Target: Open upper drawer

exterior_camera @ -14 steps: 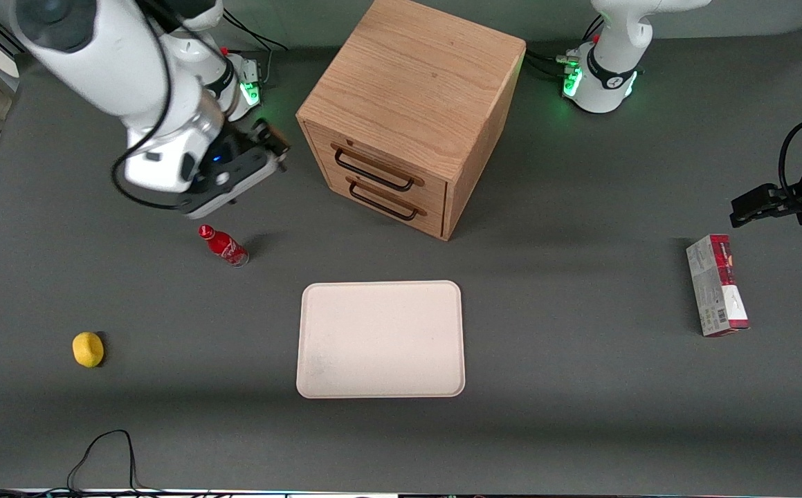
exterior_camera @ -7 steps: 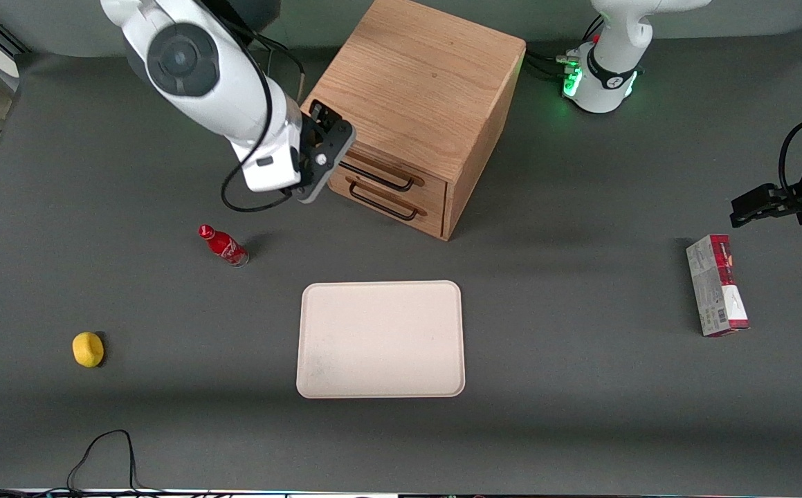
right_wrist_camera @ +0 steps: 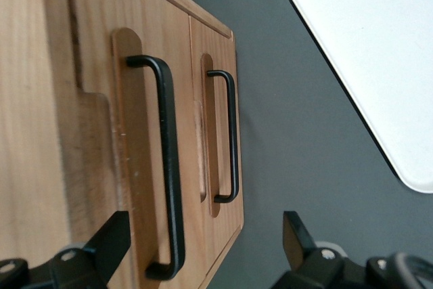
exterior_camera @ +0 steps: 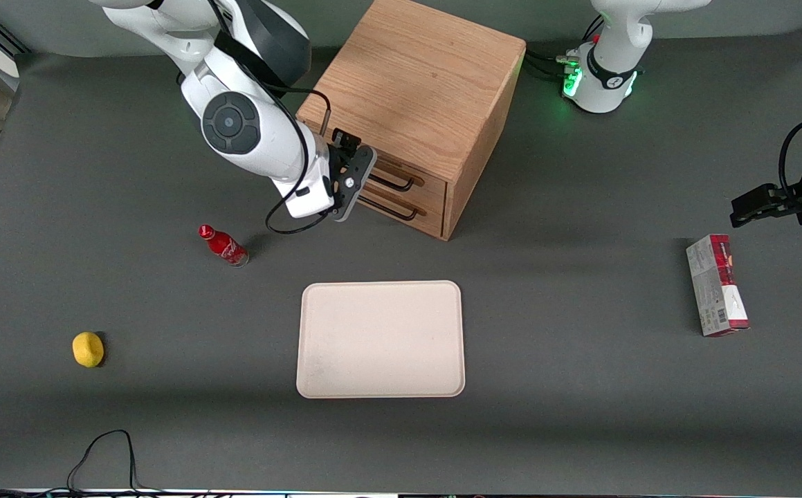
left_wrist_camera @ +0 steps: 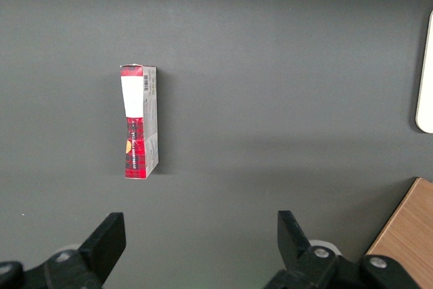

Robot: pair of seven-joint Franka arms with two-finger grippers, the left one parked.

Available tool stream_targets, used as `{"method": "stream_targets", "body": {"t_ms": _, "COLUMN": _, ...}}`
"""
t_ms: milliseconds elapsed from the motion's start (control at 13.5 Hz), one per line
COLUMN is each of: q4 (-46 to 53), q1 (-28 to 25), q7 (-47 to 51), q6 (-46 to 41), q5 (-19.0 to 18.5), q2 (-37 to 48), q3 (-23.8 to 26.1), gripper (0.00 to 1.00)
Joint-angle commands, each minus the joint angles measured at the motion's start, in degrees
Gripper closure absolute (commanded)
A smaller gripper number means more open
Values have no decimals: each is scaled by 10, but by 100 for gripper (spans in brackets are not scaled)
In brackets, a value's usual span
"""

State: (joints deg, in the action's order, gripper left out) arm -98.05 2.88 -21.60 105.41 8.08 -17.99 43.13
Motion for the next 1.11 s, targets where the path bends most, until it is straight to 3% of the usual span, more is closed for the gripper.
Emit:
{"method": "stream_targets", "body": {"t_ms": 0, "q4": -39, "q1": 4, "q7": -26, "q6": 43, "q5": 18, "q2": 12, "q3": -2, "gripper": 0}}
{"method": "stream_targets", "body": {"t_ms": 444, "q4": -55, "q1": 0, "q7": -27, "q6": 88, "q5": 6, "q2": -16, "q3": -2, "gripper": 0}}
{"method": "stream_targets", "body": {"t_ms": 1037, "q4": -33, "q1": 2, "q7": -27, "q6": 133, "q5": -75, "q2": -78, "q3": -3, "gripper": 0}}
